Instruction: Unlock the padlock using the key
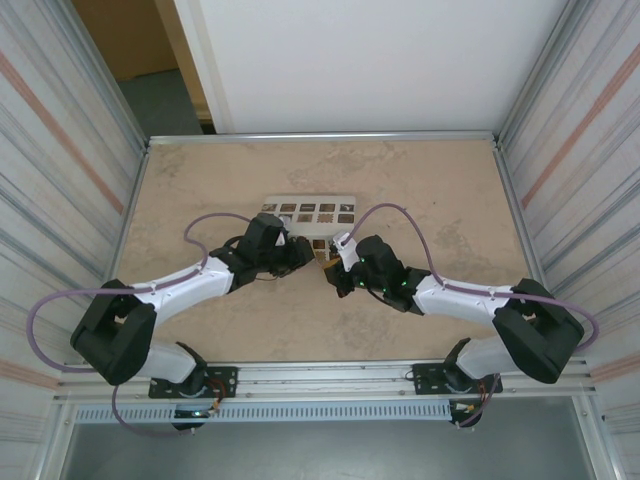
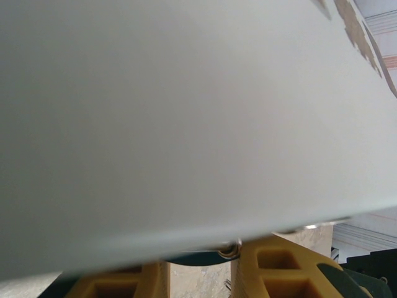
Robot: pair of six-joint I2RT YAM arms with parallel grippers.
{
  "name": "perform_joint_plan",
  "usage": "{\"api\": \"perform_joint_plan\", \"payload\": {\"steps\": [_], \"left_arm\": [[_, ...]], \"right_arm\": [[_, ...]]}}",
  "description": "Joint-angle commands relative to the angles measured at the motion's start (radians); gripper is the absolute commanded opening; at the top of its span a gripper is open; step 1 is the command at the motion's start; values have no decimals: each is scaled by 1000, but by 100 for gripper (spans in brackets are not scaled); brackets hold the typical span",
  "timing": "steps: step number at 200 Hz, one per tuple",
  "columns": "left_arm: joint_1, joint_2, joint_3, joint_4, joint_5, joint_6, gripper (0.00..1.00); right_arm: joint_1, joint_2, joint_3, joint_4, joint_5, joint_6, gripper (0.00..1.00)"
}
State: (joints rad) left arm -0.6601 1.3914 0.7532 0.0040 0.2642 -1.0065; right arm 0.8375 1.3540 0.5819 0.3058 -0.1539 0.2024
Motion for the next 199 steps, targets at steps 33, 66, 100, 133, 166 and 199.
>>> {"api": "perform_joint_plan", "payload": {"steps": [33,66,100,133,166,199], "left_arm": [[10,-13,46,53,66,0,8],[10,-42,50,25,117,-19,8],[11,-55,54,-4,135,-21,8],[11,-54,56,-9,140,-23,8],[10,-54,59,-9,138,-23,7],[11,-54,56,-10,137,-23,7]], "right_arm": [[-7,32,37,22,-16,8,0],[-9,19,44,14,-31,8,0],[-32,-3,39,6,-64,28,0],[-40,2,47,1,-61,35,0],[-47,4,52,2,-62,39,0],[-47,16,64,10,-76,38,0]]}}
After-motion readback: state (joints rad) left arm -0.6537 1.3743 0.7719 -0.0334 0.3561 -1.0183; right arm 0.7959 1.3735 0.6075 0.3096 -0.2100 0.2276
